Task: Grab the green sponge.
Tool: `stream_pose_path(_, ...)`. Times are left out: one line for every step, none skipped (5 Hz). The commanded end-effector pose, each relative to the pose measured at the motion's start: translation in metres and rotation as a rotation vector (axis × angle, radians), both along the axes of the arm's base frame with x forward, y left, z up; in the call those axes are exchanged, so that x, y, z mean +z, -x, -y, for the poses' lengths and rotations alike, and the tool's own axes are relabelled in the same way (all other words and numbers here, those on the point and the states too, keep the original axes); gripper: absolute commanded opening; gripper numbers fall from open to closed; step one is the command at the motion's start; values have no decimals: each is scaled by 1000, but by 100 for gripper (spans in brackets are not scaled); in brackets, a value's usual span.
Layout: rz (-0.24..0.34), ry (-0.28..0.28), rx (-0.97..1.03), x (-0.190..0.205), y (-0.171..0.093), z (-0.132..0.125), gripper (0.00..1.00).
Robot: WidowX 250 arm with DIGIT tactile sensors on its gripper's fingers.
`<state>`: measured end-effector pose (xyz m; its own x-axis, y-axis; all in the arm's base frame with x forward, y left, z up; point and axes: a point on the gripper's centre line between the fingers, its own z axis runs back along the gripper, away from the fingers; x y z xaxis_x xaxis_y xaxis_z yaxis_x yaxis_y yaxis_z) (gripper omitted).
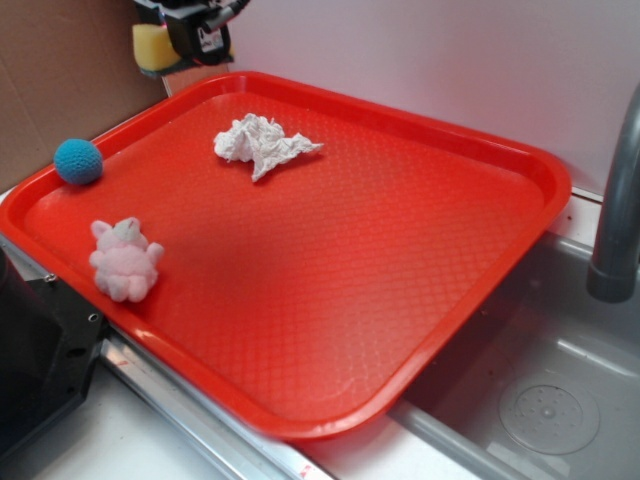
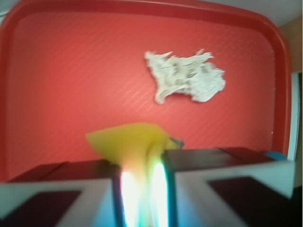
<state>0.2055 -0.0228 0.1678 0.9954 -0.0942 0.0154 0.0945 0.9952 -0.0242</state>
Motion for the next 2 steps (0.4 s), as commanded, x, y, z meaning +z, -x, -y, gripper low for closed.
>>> stream_pose_path(15, 28, 18, 28, 6, -14, 0)
stream_pose_path(15, 28, 18, 28, 6, -14, 100)
